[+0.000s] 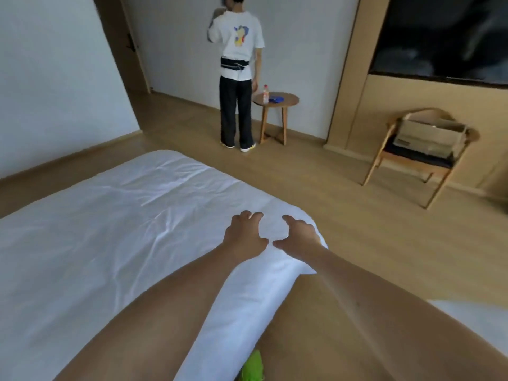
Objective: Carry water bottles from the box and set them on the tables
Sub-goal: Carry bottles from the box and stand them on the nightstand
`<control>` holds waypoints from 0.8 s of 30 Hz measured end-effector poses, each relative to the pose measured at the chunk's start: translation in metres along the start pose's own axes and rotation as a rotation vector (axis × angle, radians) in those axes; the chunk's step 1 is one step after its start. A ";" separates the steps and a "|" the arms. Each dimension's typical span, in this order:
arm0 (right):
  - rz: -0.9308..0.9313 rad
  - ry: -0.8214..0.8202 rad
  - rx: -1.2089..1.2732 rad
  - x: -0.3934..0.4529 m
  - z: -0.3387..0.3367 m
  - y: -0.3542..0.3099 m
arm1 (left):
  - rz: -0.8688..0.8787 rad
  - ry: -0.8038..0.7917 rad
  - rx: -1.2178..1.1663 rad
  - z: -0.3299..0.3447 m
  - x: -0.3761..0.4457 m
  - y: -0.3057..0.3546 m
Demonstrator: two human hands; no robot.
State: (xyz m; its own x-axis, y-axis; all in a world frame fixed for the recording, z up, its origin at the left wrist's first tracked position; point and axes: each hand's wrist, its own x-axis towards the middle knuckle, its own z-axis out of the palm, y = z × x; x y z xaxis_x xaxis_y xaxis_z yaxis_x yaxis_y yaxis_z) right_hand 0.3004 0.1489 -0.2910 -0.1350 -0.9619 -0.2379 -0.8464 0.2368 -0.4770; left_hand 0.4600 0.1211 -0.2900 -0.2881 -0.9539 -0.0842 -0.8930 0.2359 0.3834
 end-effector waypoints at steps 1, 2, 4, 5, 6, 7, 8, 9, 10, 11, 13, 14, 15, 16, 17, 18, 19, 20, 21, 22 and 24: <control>0.051 0.027 0.011 0.015 -0.012 0.015 | 0.054 -0.015 -0.005 0.006 0.027 0.014; 0.098 0.057 0.021 0.031 -0.024 0.029 | 0.105 -0.032 -0.011 0.011 0.053 0.028; 0.188 0.118 0.044 0.061 -0.048 0.053 | 0.192 -0.073 -0.021 0.018 0.104 0.056; 0.234 0.143 0.053 0.074 -0.060 0.063 | 0.230 -0.098 -0.020 0.020 0.128 0.070; 0.277 0.163 0.060 0.086 -0.072 0.073 | 0.269 -0.127 -0.013 0.022 0.150 0.085; 0.321 0.182 0.065 0.097 -0.084 0.082 | 0.309 -0.154 -0.003 0.023 0.172 0.100; 0.363 0.199 0.068 0.108 -0.095 0.092 | 0.347 -0.177 0.005 0.024 0.193 0.115; 0.401 0.213 0.069 0.119 -0.106 0.101 | 0.378 -0.192 0.008 0.025 0.212 0.130; 0.433 0.227 0.071 0.128 -0.115 0.111 | 0.402 -0.202 0.006 0.026 0.231 0.144; 0.462 0.242 0.071 0.137 -0.125 0.123 | 0.423 -0.212 0.001 0.029 0.248 0.158; 0.512 0.269 0.066 0.155 -0.141 0.146 | 0.464 -0.237 -0.004 0.038 0.279 0.185; 0.536 0.279 0.066 0.164 -0.149 0.157 | 0.485 -0.254 -0.003 0.043 0.294 0.198; 0.559 0.291 0.070 0.174 -0.157 0.169 | 0.504 -0.271 -0.001 0.049 0.308 0.210; 0.580 0.304 0.077 0.185 -0.164 0.182 | 0.520 -0.286 0.005 0.056 0.322 0.223; 0.598 0.315 0.086 0.196 -0.171 0.195 | 0.537 -0.296 0.014 0.063 0.338 0.236; 0.612 0.325 0.095 0.208 -0.178 0.210 | 0.549 -0.302 0.022 0.071 0.353 0.249; 0.624 0.332 0.104 0.220 -0.184 0.225 | 0.559 -0.306 0.028 0.079 0.369 0.262; 0.635 0.338 0.113 0.233 -0.191 0.241 | 0.568 -0.312 0.034 0.088 0.386 0.276; 0.643 0.342 0.121 0.247 -0.199 0.258 | 0.577 -0.316 0.041 0.097 0.404 0.291; 0.648 0.348 0.126 0.262 -0.208 0.277 | 0.587 -0.318 0.050 0.105 0.423 0.306; 0.649 0.363 0.133 0.294 -0.229 0.315 | 0.603 -0.316 0.071 0.121 0.462 0.339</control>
State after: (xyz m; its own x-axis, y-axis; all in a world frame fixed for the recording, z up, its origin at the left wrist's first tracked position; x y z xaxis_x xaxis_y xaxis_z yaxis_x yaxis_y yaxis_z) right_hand -0.1240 -0.0908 -0.3180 -0.7659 -0.6029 -0.2233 -0.4728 0.7635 -0.4399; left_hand -0.0180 -0.2169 -0.3105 -0.8197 -0.5546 -0.1434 -0.5622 0.7307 0.3874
